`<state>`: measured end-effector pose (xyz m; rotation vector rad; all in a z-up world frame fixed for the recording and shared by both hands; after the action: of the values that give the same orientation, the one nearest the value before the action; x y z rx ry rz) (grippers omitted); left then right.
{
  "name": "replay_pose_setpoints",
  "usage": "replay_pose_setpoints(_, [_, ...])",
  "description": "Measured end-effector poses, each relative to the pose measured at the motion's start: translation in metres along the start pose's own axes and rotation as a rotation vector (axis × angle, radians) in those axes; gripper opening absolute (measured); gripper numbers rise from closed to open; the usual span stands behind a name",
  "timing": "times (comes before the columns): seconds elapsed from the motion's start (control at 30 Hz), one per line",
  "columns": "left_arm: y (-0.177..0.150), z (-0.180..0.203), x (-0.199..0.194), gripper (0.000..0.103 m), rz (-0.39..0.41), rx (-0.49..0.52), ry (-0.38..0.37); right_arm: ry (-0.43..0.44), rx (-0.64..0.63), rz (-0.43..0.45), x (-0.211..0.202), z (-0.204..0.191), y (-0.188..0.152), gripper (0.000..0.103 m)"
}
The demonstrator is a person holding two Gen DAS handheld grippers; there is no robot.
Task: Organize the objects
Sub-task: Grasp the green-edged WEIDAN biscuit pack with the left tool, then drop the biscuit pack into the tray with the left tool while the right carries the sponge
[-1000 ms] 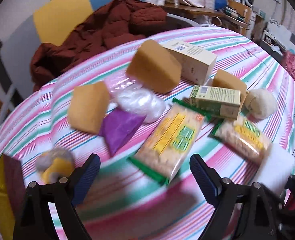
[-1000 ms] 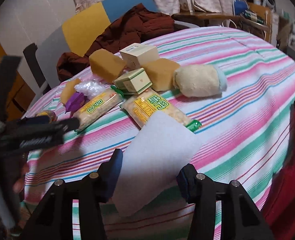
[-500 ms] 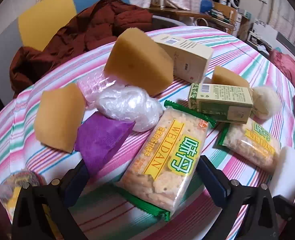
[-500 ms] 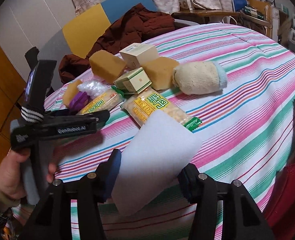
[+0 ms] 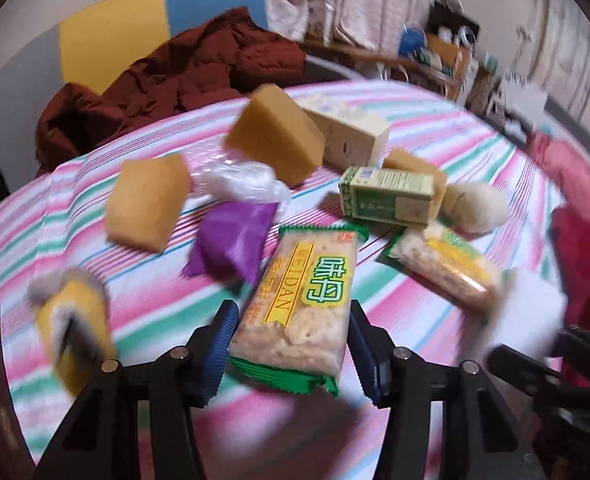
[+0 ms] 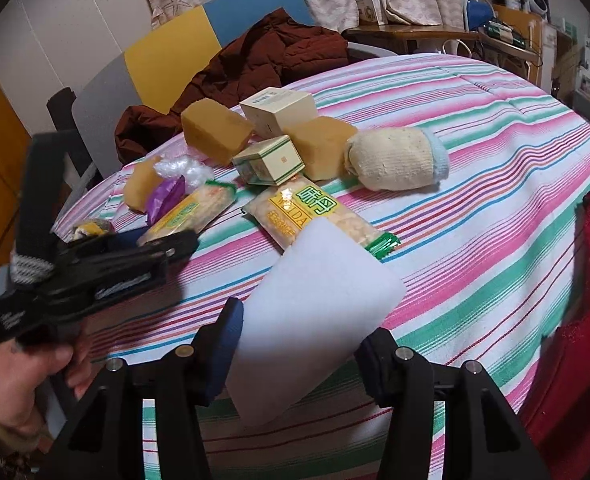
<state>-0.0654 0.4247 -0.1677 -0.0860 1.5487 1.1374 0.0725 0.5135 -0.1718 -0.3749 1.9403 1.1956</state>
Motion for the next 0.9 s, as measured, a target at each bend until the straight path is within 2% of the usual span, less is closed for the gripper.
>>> replay_pose_setpoints(0.13, [-0.010,-0.010,-0.040,0.051,0.048,-0.087,-0.056,-0.015,0.000,0.003,0.000,0.001,-0.001,0.053])
replay_pose_setpoints(0.23, [-0.015,-0.027,-0.063,0.048,0.087,-0.132,-0.054,-0.027,-0.002,0.003,0.000,0.001,0.000,0.053])
replay_pose_setpoints(0.3, [-0.016,-0.041,-0.078,0.039,0.112,-0.169,-0.057,-0.038,-0.009,0.006,0.000,0.000,0.000,0.053])
replay_pose_setpoints(0.53, [-0.025,-0.101,-0.131,0.030,0.197,-0.303,-0.037,-0.077,-0.054,0.024,-0.007,-0.010,0.005,0.050])
replay_pose_setpoints(0.6, [-0.027,-0.116,-0.145,0.030,0.227,-0.335,-0.031,-0.084,-0.062,0.031,-0.010,-0.014,0.006,0.047])
replay_pose_setpoints(0.63, [-0.027,-0.128,-0.157,0.030,0.257,-0.357,-0.027,-0.088,-0.069,0.038,-0.013,-0.017,0.007,0.041])
replay_pose_setpoints(0.7, [-0.029,-0.143,-0.170,0.030,0.289,-0.379,-0.011,-0.086,-0.082,0.052,-0.018,-0.023,0.010,0.035])
replay_pose_setpoints(0.83, [-0.040,-0.189,-0.198,0.030,0.349,-0.434,0.052,-0.099,-0.104,0.039,-0.017,-0.030,0.009,0.031])
replay_pose_setpoints(0.9, [-0.049,-0.210,-0.203,0.022,0.357,-0.483,0.051,-0.087,-0.097,0.037,-0.018,-0.033,0.009,0.029])
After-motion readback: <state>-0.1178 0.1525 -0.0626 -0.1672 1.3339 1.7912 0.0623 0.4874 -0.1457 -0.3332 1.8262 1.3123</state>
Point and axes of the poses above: each gripper's, at about its wrist camera, not at the fingertips, and x roughly the way its jaws point, z to its right, y to its top, the point moved 10 cm from there along x, roughly the way its jaws point, and after that the axes turned 4 degrees about -x, right-handed, at the moved point
